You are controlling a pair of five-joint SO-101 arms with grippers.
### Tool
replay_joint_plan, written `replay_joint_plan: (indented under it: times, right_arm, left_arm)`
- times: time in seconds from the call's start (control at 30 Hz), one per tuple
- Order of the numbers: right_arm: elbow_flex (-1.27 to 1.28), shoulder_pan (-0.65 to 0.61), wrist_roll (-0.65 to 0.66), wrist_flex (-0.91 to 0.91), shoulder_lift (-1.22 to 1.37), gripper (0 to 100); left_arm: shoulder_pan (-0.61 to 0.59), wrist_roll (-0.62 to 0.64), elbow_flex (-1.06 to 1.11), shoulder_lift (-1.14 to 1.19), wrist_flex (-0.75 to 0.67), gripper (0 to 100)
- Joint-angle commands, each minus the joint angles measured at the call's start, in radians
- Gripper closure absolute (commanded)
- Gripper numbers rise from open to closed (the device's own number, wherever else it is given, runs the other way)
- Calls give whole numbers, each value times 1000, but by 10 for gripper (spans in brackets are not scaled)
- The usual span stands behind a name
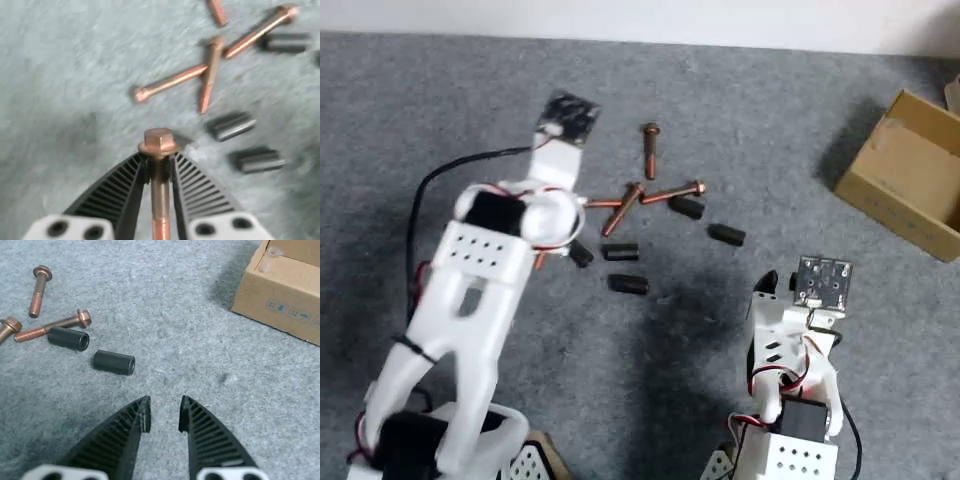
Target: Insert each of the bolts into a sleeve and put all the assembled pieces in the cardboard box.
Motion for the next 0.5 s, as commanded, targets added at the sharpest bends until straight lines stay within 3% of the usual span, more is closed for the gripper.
replay_joint_plan:
  times: [0.0,0.27,0.47]
  right_arm:
    - [105,-1,5,-21,-5,892]
    - [105,62,5,-56,-4,892]
    - [101,36,75,16,5,892]
  left_arm:
    - [-82,38,70,-81,-43,995]
    - [-122,49,352,-236,-279,995]
    - [-122,49,389,-292,-298,995]
